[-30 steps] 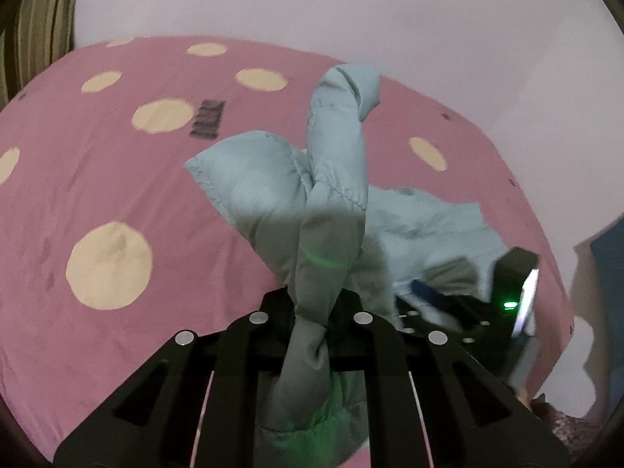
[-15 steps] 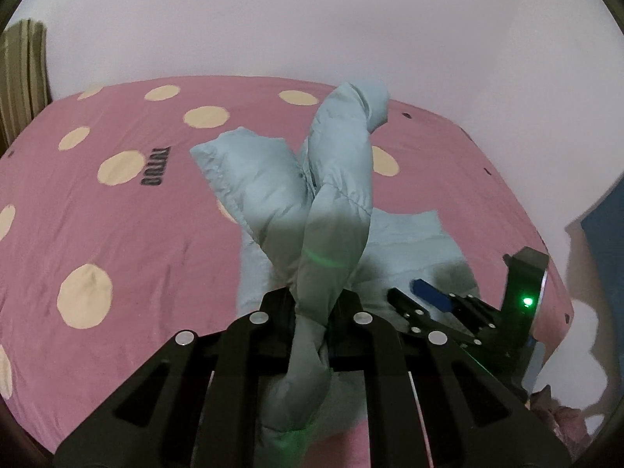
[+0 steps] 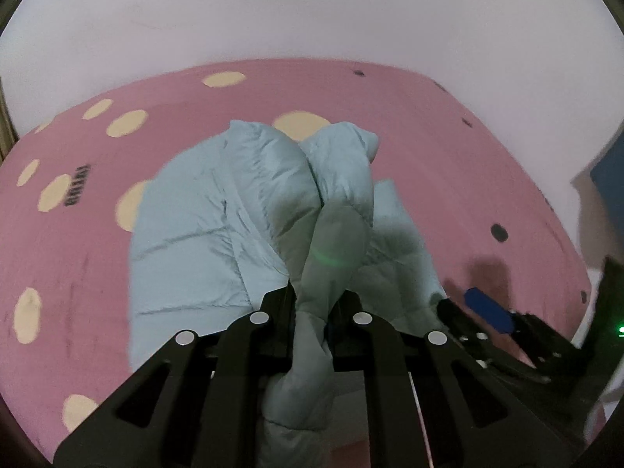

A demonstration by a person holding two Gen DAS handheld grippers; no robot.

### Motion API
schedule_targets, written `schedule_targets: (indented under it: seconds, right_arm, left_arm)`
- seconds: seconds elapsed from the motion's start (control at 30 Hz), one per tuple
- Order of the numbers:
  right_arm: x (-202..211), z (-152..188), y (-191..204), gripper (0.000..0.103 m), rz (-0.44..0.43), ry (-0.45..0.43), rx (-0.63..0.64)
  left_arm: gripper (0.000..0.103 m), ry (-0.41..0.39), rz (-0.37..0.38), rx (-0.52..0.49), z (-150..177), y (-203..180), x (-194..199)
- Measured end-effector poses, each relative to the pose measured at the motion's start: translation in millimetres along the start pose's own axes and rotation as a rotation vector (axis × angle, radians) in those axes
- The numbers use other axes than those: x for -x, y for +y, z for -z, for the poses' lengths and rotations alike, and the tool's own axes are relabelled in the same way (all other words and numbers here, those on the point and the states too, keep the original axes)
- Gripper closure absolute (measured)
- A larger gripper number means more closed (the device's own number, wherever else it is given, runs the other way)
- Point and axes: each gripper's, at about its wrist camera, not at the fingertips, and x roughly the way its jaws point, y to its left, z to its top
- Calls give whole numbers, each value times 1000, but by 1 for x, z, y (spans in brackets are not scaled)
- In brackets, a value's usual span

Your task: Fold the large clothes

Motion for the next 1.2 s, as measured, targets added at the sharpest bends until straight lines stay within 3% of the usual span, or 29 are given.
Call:
schedule_targets:
  seconds: [0.23,0.37,0.47,0.53,0.6,0.7,0.83,0.93,1.03,1.2]
  right_arm:
    - [-7,6,-27,63,35,22,-61]
    - [-6,8,-36,63,40,32,-73]
    - [-2,8,-38,63,35,33,-80]
    - [-2,6,-38,63,29,36,-84]
    - [-2,3,-35,63,23,38,-86]
    - [1,0,-27,50,10,36,-83]
    - [3,-6,-12,50,-26,36,-70]
    - [1,-11,3,48,-68,43,-70]
    - [-4,-15,19,37,-104,51,-75]
    - [-21,-19,30,36,-167,108,-127]
  left_arm:
    - [92,46,-2,-28,20,-36,-46]
    - [87,37,15,-26,21,-40,-41]
    - [73,23,66,-12,21,-40,-22]
    - [53,2,117,-2,22,-39,-8]
    - [51,-40,151,3,22,-35,13]
    - [44,-87,187,20,22,-22,35]
    - [41,-159,127,57,22,17,57]
    - [40,-192,41,104,26,56,60]
    - [40,-182,-7,178,35,95,55]
    - [40,-137,-47,260,56,135,39]
